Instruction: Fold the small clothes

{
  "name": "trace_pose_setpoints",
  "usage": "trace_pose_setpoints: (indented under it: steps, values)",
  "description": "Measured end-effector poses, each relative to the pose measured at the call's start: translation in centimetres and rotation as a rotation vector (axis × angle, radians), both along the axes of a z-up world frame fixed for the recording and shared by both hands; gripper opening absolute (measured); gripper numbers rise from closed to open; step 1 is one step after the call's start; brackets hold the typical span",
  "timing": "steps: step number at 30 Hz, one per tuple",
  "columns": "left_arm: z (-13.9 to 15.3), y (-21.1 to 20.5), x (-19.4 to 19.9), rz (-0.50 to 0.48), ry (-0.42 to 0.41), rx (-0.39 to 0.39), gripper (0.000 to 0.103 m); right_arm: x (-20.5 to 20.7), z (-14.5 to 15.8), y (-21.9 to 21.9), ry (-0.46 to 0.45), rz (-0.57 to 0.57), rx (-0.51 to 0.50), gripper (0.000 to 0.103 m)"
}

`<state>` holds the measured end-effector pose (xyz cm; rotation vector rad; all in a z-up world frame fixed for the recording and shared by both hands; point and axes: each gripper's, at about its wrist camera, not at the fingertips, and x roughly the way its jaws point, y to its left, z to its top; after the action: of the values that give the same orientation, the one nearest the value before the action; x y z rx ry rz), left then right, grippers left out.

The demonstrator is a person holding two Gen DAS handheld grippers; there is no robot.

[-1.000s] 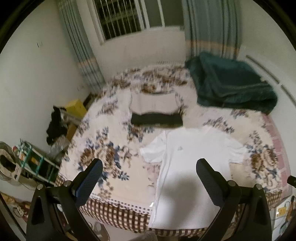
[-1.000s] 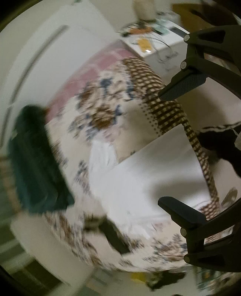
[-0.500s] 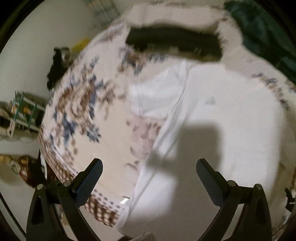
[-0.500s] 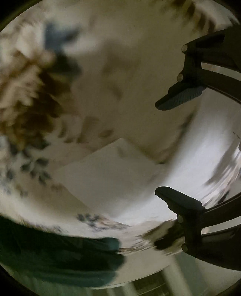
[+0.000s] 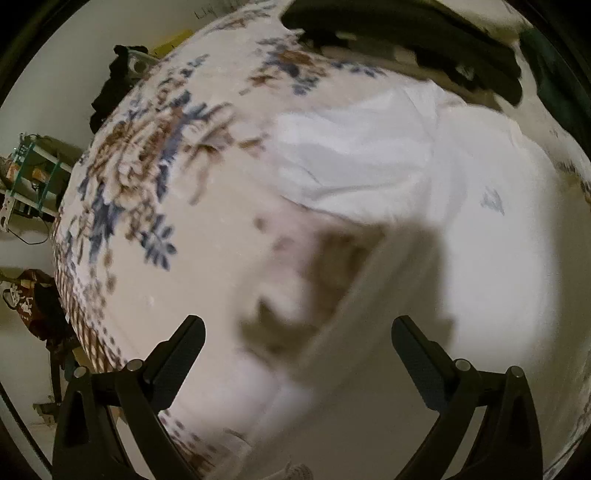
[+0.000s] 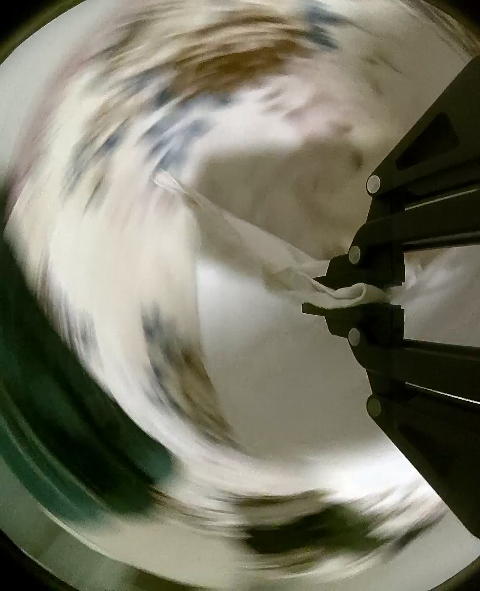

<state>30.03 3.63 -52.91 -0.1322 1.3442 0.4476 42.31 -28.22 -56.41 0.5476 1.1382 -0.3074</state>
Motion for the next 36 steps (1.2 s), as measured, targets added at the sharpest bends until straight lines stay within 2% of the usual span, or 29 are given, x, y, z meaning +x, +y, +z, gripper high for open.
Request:
trace_pose_setpoints:
  steps: [1, 3, 4, 6, 7, 8, 9, 11, 12, 13, 16, 18, 19, 21, 23, 24, 26, 28, 29, 30, 31, 32, 33, 36]
  values:
    - [0.3, 0.8, -0.1, -0.004, -0.016, 0.009, 0.103, 1.9, 0.9, 4.0, 0.012, 0.14, -0.105, 0.005]
    - [0.6, 1.8, -0.1, -0.012, -0.026, 0.026, 0.103, 3.7, 1.0, 10.3, 0.036, 0.341, -0.245, 0.005]
    - [0.7, 2.6, -0.3, -0.019, -0.037, 0.037, 0.103, 4.7, 0.3, 14.8, 0.065, 0.476, -0.334, 0.005]
    - [0.7, 3.7, -0.5, -0.029, -0.043, 0.059, 0.103, 5.1, -1.9, 20.3, 0.127, 0.643, -0.442, 0.005]
    - [0.6, 4.6, -0.6, -0.034, -0.041, 0.071, 0.103, 4.8, -3.1, 22.1, 0.168, 0.698, -0.449, 0.007]
    - [0.5, 5.3, -0.8, -0.032, -0.034, 0.075, 0.103, 5.0, -4.9, 24.0, 0.247, 0.751, -0.431, 0.009]
    - [0.5, 6.0, -1.0, -0.024, -0.027, 0.073, 0.103, 4.9, -5.7, 24.6, 0.284, 0.763, -0.406, 0.014]
    - [0.5, 7.7, -1.4, -0.001, -0.028, 0.049, 0.103, 3.7, -5.3, 24.9, 0.296, 0.718, -0.31, 0.033]
    - [0.5, 8.1, -1.5, 0.005, -0.028, 0.041, 0.103, 3.2, -4.8, 24.5, 0.286, 0.686, -0.242, 0.052]
    - [0.5, 9.0, -1.6, 0.014, -0.033, 0.021, 0.103, 2.4, -4.1, 23.9, 0.279, 0.639, -0.157, 0.066]
    - [0.1, 10.4, -1.3, 0.036, -0.04, -0.067, 0.103, -0.5, -2.9, 21.6, 0.269, 0.517, 0.004, 0.067]
    - [-0.9, 11.6, -0.9, 0.079, -0.052, -0.182, 0.103, -1.5, -3.2, 20.4, 0.292, 0.45, 0.032, 0.067]
    - [-1.7, 12.6, -0.5, 0.12, -0.075, -0.304, 0.103, -2.0, -3.7, 19.7, 0.305, 0.42, 0.035, 0.067]
    - [-2.9, 13.6, -0.1, 0.194, -0.109, -0.468, 0.097, -3.9, -5.1, 18.3, 0.351, 0.364, 0.032, 0.067]
    - [-4.9, 14.8, 0.4, 0.322, -0.166, -0.685, 0.097, -4.2, -6.5, 17.2, 0.384, 0.295, 0.041, 0.067]
    - [-5.7, 15.1, 0.7, 0.365, -0.194, -0.761, 0.097, -4.4, -7.1, 16.7, 0.39, 0.256, 0.053, 0.067]
    - [-6.9, 15.0, 1.5, 0.415, -0.221, -0.841, 0.096, -4.6, -8.0, 15.9, 0.4, 0.19, 0.071, 0.067]
    - [-7.2, 14.3, 3.0, 0.406, -0.262, -0.858, 0.096, -4.7, -8.7, 15.3, 0.405, 0.135, 0.084, 0.067]
    - [-7.1, 13.8, 3.8, 0.385, -0.269, -0.846, 0.088, -4.8, -9.1, 15.1, 0.408, 0.11, 0.09, 0.067]
    - [-7.0, 13.2, 4.7, 0.356, -0.273, -0.834, 0.063, -4.8, -9.3, 14.9, 0.414, 0.09, 0.092, 0.067]
    - [-7.0, 13.1, 5.4, 0.333, -0.275, -0.829, 0.044, -4.9, -9.5, 14.8, 0.416, 0.079, 0.095, 0.067]
    - [-6.9, 12.5, 6.5, 0.297, -0.266, -0.818, 0.009, -5.0, -9.8, 15.1, 0.415, 0.069, 0.097, 0.067]
    - [-6.9, 12.5, 6.8, 0.286, -0.265, -0.81, 0.004, -5.0, -10.0, 15.2, 0.418, 0.065, 0.094, 0.067]
    - [-5.0, 12.7, 7.5, 0.273, -0.323, -0.744, 0.003, -6.2, -9.5, 13.1, 0.413, 0.056, 0.1, 0.067]
